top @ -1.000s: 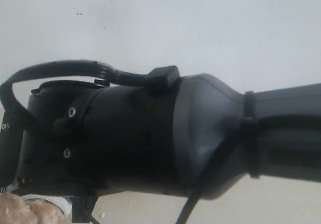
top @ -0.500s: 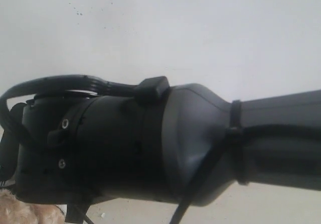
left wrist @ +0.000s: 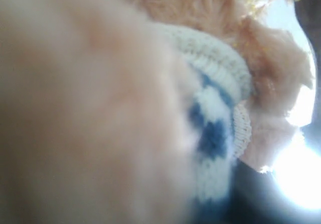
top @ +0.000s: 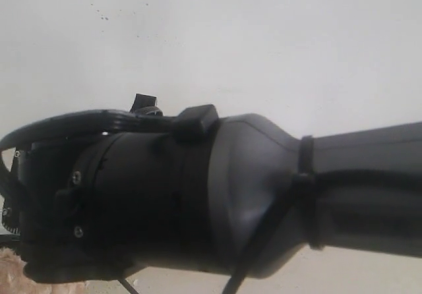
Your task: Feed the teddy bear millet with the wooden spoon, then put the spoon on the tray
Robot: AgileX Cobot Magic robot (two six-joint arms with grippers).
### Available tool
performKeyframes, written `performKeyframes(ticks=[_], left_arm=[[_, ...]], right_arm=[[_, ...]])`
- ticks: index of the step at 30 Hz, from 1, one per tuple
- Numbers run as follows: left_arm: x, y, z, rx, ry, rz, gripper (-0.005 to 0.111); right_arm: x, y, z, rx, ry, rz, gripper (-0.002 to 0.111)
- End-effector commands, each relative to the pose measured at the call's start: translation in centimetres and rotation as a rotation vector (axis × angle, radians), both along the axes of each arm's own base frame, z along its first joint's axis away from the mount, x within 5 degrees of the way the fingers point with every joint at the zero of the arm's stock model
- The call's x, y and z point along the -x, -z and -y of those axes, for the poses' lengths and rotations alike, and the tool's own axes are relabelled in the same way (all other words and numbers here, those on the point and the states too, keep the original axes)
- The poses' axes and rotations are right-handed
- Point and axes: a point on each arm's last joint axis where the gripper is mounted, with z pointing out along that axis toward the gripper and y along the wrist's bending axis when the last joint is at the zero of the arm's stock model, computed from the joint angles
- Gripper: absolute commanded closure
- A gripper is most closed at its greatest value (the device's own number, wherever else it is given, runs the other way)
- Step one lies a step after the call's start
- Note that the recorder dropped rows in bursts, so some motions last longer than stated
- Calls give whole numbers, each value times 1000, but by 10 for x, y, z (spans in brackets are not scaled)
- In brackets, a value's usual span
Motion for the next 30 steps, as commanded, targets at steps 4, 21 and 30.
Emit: performKeyframes(ticks=[4, 21, 30], left_arm=[[0, -4, 2, 24, 5, 29, 103], [0, -4, 1, 23, 1, 33, 103], [0, -4, 1, 22, 4, 33, 103]], right_arm=[[12, -3, -7, 8, -44, 43, 109], [8, -41, 14, -228, 48, -4, 109], [-24, -63, 77, -317, 178, -356, 109]])
